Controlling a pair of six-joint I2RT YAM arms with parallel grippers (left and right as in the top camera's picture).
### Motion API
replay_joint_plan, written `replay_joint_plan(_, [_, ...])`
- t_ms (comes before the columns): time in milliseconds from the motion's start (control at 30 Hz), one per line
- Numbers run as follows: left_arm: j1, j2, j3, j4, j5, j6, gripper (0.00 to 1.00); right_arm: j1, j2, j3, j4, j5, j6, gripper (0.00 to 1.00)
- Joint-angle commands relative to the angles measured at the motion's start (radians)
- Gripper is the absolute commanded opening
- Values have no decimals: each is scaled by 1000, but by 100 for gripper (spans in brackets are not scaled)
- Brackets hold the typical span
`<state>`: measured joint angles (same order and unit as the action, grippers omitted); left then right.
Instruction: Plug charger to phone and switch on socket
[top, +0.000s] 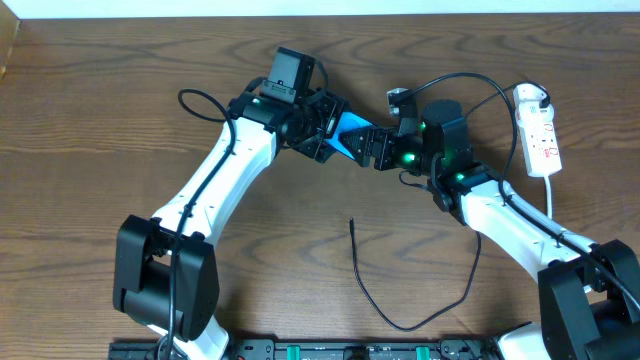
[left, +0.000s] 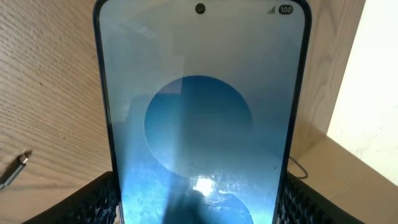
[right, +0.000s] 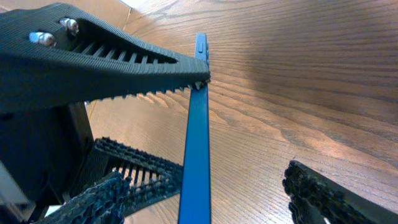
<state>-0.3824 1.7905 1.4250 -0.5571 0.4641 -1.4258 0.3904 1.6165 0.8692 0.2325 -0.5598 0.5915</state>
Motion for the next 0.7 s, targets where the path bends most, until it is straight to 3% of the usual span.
replay_joint_plan(0, [-15,-34,1,6,-6,-18,7,6,7,13,-2,17,-5,77])
replay_joint_plan(133, [-23,-34,1,6,-6,-47,7,7,7,13,-6,22,-5,66])
replay_joint_plan(467, [-23,-34,1,6,-6,-58,7,17,7,13,-13,39,-5,53])
replay_joint_plan(600, [-23,-34,1,6,-6,-58,8,17,7,13,-13,39,-5,38])
replay_joint_plan(667, [-23,-34,1,6,-6,-58,7,17,7,13,-13,39,-5,35])
